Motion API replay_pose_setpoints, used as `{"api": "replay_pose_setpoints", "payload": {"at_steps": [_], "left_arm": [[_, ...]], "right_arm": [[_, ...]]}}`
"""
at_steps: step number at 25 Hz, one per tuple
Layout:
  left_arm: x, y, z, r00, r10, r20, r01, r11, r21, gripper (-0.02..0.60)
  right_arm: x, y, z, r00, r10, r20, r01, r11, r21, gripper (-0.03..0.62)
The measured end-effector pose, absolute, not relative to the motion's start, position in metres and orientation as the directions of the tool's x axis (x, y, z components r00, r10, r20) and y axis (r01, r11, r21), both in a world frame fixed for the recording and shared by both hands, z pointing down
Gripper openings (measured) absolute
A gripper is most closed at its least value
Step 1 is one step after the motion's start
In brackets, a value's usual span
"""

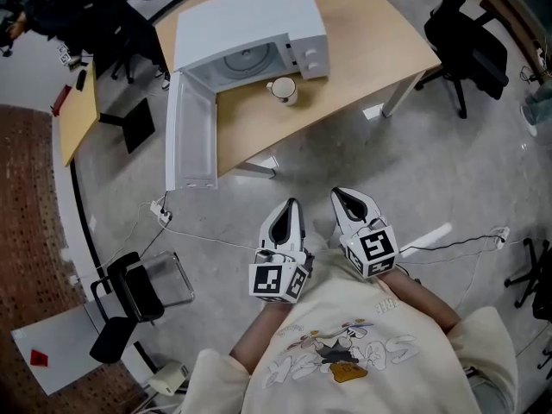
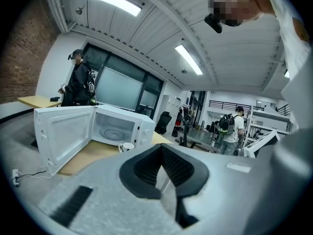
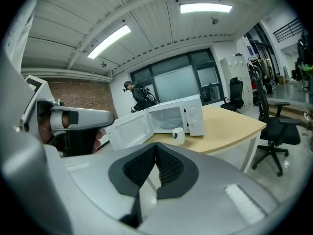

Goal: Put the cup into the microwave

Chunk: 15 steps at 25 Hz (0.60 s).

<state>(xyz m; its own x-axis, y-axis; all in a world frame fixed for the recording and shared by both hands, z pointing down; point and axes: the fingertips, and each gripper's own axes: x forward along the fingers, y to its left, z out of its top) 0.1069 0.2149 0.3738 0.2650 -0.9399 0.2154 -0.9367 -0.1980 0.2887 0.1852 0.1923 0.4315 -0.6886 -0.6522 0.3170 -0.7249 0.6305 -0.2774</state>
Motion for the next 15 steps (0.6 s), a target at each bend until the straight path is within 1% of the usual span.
{"api": "replay_pose_setpoints", "payload": {"at_steps": [4,9,12,15], "left_arm": [[0.095,0.203,0.377,0.246,-0.942,0.227,-0.939,-0.173,0.298,0.005],[0.078,0.183,0.388,0.271,-0.931,0.244,-0.931,-0.189,0.311,0.005],[0.05,0.159,0.39,0.269,-0.932,0.242,-0.926,-0.18,0.333,0.005],[0.019,0.132,0.387,0.277,-0.932,0.235,-0.918,-0.184,0.352,0.005]], "right_arm": [[0.18,0.18,0.433,-0.684,-0.656,0.32,-0.729,0.627,-0.274,0.008],[0.155,0.161,0.444,-0.685,-0.638,0.351,-0.727,0.627,-0.279,0.008],[0.13,0.142,0.446,-0.682,-0.634,0.365,-0.729,0.629,-0.27,0.023],[0.103,0.117,0.441,-0.66,-0.655,0.368,-0.749,0.614,-0.25,0.043]]}}
